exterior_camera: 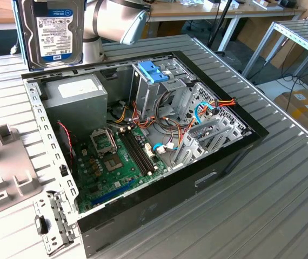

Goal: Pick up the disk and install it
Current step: 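Pick up the disk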

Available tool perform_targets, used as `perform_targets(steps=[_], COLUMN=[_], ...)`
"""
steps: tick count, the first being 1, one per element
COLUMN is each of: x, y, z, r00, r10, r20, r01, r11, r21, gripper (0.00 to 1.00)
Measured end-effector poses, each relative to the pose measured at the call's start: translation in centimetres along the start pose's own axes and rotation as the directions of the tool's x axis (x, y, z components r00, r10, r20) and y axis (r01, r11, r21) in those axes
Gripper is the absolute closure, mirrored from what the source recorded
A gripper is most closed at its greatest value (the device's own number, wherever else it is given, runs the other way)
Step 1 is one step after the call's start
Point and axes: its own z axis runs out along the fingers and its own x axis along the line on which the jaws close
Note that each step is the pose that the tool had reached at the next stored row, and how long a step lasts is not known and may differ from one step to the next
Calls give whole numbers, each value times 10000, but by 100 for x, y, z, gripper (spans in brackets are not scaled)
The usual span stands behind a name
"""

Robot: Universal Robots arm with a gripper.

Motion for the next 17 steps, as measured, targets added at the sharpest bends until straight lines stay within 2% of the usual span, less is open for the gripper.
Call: perform_targets(steps=[17], x=[27], y=[-41], z=[9], r00=[10000], r10=[2], r20=[-33], r01=[-2], r11=[10000], r21=[-3], gripper=[63])
